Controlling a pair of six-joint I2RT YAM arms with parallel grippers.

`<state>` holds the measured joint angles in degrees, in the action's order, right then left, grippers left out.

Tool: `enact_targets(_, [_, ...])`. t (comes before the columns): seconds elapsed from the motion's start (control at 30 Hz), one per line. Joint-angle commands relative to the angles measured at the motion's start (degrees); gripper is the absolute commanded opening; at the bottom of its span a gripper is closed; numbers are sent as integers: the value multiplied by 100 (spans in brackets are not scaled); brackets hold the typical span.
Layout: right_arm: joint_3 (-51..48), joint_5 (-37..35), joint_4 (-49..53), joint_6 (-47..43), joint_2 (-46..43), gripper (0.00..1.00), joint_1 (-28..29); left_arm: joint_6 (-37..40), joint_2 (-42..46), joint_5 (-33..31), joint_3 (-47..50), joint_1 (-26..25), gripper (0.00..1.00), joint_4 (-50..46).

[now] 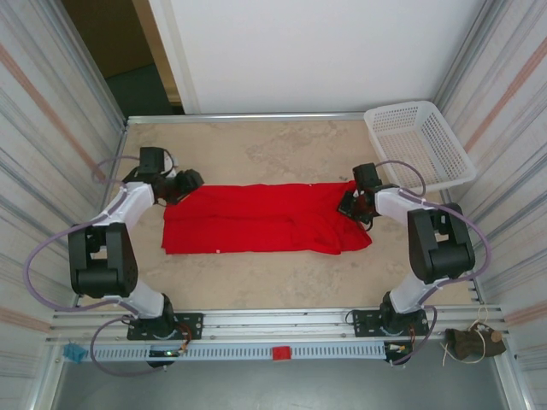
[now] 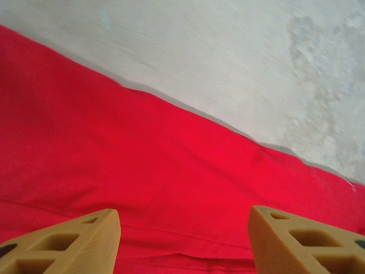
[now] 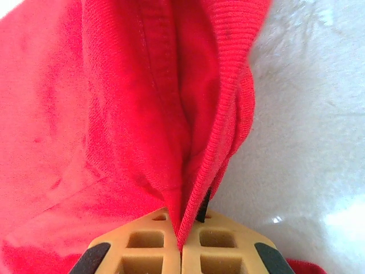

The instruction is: Fold the inside-out t-shirt

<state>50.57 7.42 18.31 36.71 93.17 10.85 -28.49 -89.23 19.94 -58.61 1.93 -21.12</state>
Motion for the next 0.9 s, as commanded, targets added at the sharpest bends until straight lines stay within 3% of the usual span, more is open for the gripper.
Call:
enact_targets(0.0, [-12,99,402,-213,-459,0,-163,426,-325,-181,78,35,61,-268])
enact_targets(0.23, [62,269,723,-378,-782,0,-490,211,-616,-222,731,-290,60,230])
enact_targets(0.47, [245,234,1118,-476,-1015,0,-816,-412,-440,-376,1464,-1214,60,714])
enact_targets(0.67, [568,122,1613,-636,-1311,0,-1066,-971,-94,-641,1490,-2007,60,687])
enact_targets(0.87, [976,271,1989,-661,-1537,0,-1015,-514,455,-1609,654,-1574,62,-417])
